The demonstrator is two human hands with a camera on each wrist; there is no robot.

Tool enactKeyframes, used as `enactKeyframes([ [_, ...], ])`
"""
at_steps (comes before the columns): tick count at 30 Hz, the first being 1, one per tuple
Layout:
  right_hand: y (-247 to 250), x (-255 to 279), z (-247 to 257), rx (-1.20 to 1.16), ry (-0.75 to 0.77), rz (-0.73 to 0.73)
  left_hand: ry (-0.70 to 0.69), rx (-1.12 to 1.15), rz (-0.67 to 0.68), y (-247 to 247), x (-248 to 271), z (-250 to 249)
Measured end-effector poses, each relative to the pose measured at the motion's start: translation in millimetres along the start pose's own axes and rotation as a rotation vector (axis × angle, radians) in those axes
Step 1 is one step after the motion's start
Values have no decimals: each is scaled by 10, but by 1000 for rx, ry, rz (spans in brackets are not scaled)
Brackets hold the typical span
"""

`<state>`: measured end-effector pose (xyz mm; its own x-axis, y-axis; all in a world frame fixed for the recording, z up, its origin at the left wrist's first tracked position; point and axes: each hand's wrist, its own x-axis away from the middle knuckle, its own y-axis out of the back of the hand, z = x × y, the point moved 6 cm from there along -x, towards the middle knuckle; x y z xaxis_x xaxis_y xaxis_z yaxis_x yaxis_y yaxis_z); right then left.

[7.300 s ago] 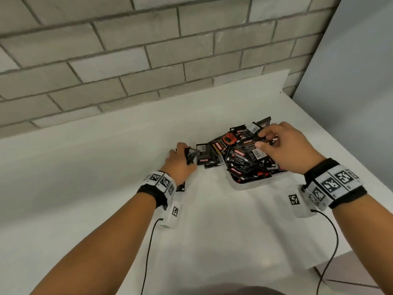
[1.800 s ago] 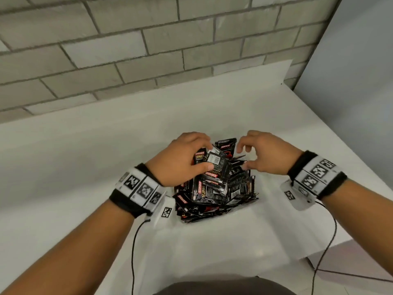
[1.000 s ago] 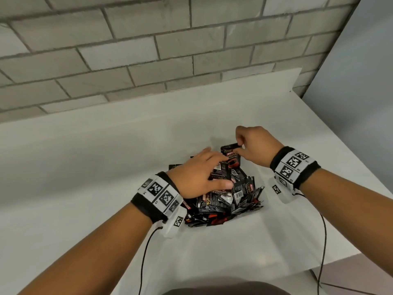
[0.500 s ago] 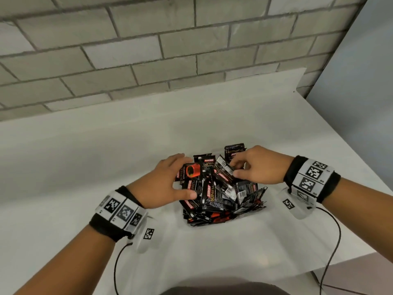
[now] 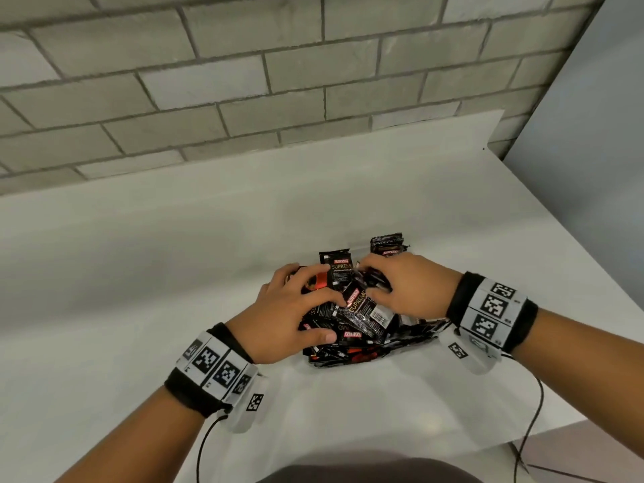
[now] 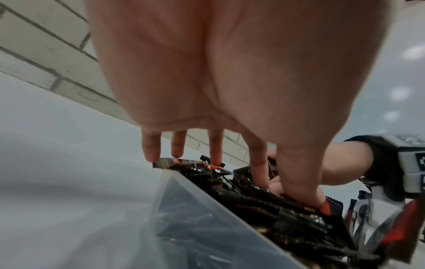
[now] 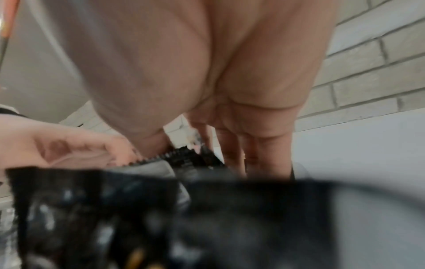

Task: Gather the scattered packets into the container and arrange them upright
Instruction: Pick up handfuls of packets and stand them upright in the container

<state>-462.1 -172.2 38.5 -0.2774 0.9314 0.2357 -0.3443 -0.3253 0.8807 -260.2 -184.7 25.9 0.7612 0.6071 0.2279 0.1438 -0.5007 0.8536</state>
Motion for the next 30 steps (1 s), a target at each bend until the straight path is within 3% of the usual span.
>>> enactKeyframes([
  [5,170,17,-70,47,-42,-114,-11,6,9,12,-35,1],
  [10,539,86,-132,-86,-71,-223,-8,-4,20,103,-91,-38],
  [17,841,270,115,-404,52,-221,-23,331,-279,570,-145,-226],
  [23,772,237,438,-537,143,-175,-107,559,-279,644,-203,-446],
  [27,632,153,507,-653,150,-150,-67,734,-243,600,-220,-517],
  [30,569,134,514,-743,120,-114,7,705,-267,645,-235,-507],
])
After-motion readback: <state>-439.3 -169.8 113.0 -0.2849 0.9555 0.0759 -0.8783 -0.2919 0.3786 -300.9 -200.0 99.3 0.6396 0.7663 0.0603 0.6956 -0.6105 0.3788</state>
